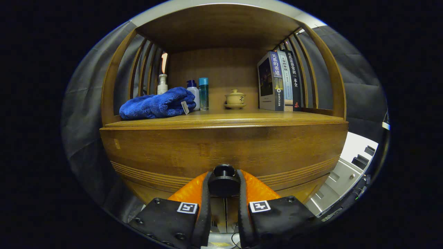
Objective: Pull open the drawer, take out the items inside it, and place them on the countertop above the cabinet.
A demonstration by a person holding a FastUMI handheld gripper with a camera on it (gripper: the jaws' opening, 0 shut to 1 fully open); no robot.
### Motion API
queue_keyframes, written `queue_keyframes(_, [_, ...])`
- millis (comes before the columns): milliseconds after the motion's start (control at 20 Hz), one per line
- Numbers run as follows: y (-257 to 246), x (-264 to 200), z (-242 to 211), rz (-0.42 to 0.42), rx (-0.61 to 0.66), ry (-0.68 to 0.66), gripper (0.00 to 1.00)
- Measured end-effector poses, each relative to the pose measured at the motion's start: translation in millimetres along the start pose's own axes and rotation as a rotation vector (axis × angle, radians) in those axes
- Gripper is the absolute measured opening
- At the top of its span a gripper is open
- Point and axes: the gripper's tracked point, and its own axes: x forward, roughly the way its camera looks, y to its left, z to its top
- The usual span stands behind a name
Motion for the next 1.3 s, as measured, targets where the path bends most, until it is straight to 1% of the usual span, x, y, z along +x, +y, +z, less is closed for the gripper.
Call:
queue_keyframes(350, [-1,-22,-4,-0.048,0.034,-0.008,0.41])
queue_keyframes(950, [-5,-71,-13,-0.038,0.038,0.007,0.41])
queue_keyframes(1150, [-6,-86,-17,-0.02,0.001,0.03,0.41])
queue_keyframes(1300, [-6,-95,-20,-0.025,0.032,0.038,0.41])
